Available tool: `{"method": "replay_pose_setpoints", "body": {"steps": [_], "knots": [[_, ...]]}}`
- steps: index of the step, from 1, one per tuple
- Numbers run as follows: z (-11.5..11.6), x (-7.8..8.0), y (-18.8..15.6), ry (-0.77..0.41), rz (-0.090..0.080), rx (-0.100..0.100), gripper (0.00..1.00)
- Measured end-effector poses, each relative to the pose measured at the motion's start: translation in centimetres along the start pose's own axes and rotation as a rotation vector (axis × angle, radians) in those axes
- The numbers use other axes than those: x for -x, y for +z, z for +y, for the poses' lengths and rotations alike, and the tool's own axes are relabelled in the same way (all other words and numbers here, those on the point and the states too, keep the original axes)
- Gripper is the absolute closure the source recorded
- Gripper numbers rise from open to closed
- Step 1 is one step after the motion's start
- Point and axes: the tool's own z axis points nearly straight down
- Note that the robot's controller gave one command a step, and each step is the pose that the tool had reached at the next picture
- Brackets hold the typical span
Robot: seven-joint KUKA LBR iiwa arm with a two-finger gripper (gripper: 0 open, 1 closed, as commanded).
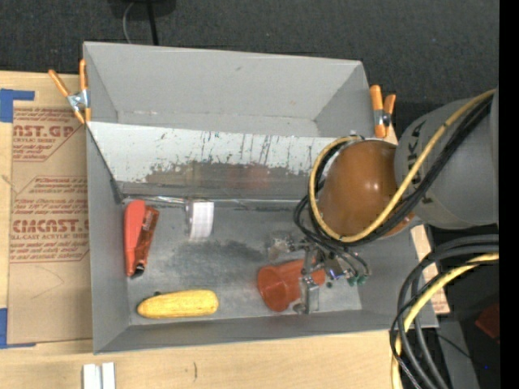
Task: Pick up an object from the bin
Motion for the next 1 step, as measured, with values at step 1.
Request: {"method": "replay_pose_setpoints", "body": {"steps": [1], "knots": [[1.54, -0.61, 3.35, -0.1, -0.008, -0.001, 1.0]]}}
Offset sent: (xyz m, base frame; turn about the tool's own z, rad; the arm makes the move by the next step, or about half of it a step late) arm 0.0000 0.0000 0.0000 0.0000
